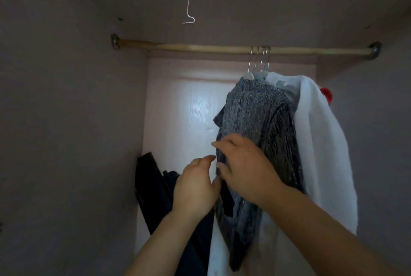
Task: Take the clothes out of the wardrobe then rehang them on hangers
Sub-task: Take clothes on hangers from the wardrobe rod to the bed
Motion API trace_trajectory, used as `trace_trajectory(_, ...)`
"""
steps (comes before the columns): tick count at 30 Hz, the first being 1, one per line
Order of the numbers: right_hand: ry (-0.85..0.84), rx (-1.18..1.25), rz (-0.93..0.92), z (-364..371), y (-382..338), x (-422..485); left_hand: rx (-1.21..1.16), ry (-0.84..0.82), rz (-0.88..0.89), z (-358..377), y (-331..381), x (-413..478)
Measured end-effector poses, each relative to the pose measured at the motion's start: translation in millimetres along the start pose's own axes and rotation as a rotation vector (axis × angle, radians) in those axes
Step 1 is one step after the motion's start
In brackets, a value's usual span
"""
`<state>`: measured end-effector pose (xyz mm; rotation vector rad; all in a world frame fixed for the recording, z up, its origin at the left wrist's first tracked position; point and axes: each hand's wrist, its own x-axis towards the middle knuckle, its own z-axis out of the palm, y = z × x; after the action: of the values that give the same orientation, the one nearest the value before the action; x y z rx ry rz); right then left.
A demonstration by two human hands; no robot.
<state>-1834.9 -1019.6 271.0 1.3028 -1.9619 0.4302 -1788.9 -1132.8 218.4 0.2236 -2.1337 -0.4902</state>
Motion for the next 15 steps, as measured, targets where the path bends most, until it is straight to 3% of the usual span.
trace_trajectory(9,0.374,-0.284,-0.005,-2.8,84.8,122.1,-0.006,0.140,0.029,28.7,-9.5,112.8)
trace_trajectory(15,0.452,-0.470,0.124,-13.5,160.8,144.7,-0.008,0.141,0.133,43.8,-8.1,157.6)
